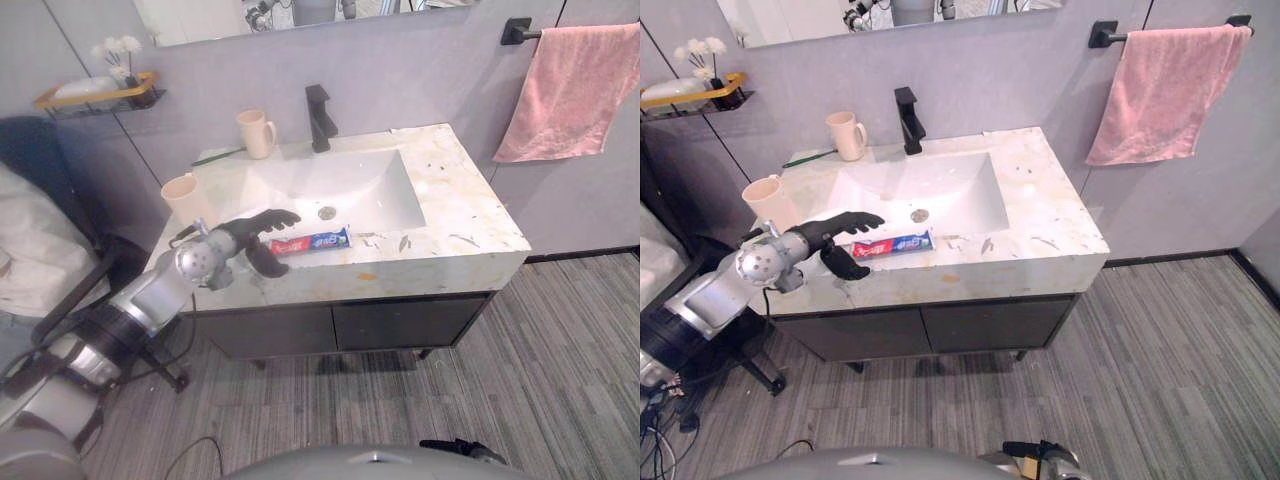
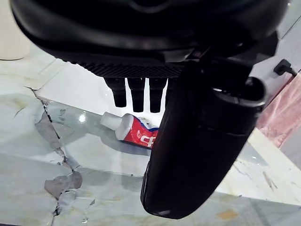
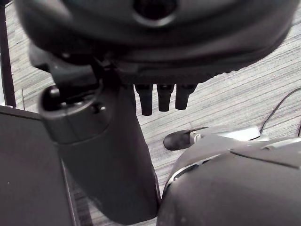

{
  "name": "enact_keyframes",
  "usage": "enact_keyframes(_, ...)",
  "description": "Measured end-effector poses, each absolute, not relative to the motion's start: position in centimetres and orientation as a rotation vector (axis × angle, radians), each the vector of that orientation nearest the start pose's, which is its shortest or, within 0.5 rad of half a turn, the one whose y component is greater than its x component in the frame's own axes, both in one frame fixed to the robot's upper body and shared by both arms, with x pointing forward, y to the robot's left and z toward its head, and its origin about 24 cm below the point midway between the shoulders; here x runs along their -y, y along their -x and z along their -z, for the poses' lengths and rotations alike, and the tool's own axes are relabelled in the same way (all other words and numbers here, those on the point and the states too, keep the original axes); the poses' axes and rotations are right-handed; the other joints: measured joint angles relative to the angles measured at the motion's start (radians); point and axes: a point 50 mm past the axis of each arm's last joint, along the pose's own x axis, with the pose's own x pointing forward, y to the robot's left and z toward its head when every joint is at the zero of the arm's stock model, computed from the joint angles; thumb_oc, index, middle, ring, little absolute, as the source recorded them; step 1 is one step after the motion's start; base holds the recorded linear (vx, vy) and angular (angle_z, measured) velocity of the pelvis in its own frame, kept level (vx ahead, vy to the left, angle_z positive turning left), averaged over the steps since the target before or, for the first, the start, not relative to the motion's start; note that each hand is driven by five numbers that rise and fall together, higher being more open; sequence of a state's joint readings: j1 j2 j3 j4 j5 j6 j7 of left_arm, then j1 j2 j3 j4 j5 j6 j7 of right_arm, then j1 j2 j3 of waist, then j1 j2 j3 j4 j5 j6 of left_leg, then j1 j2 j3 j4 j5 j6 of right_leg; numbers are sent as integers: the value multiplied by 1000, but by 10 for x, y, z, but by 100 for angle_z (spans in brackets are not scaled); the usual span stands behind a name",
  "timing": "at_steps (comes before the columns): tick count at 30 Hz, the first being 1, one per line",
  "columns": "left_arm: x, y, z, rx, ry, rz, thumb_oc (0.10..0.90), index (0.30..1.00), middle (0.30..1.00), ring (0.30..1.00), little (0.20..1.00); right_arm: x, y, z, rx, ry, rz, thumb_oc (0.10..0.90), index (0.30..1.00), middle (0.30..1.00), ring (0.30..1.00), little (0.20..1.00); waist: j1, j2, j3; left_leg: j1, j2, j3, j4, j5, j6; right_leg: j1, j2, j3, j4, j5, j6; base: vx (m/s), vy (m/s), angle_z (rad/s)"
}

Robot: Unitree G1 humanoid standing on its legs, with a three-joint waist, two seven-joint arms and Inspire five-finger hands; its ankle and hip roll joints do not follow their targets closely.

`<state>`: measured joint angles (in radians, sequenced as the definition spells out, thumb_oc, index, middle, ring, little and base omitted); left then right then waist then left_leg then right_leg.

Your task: Organize the bathroom.

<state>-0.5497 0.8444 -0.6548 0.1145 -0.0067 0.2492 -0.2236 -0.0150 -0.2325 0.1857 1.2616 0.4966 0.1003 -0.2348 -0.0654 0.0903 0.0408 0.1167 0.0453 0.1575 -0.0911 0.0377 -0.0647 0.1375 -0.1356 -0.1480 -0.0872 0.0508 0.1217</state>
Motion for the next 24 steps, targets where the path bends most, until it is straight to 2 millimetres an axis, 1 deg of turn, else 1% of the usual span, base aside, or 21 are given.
enact_keyframes(5, -191, -319, -93, -219, -1059, 526, 800, 900, 900, 900, 900, 238, -75, 164, -1325, 26, 497, 800, 900, 900, 900, 900, -20, 7, 1, -2, 0, 4, 0, -1, 0, -4, 0, 3, 0, 0, 0, 5, 2, -1)
enact_keyframes(15, -187, -322, -94, -232, -1086, 556, 800, 900, 900, 900, 900, 243, -77, 163, -1306, 24, 517, 800, 900, 900, 900, 900, -31, 32, 12, -3, 0, 15, 0, -4, -1, -13, 0, 18, 0, 1, 1, 32, 9, -4)
enact_keyframes(21, -191, -324, -92, -250, -1125, 551, 800, 900, 900, 900, 900, 244, -77, 162, -1305, 26, 518, 800, 900, 900, 900, 900, -41, 38, 15, -3, 0, 18, 0, -5, -1, -14, 0, 18, 0, 0, 1, 11, 5, 0)
enact_keyframes(24, -192, -324, -92, -246, -1127, 550, 800, 900, 900, 900, 900, 246, -79, 161, -1298, 31, 521, 800, 900, 900, 900, 900, -40, 48, 21, -3, -1, 18, 0, -5, -1, -14, -1, 18, 0, 0, 1, 0, 0, 0)
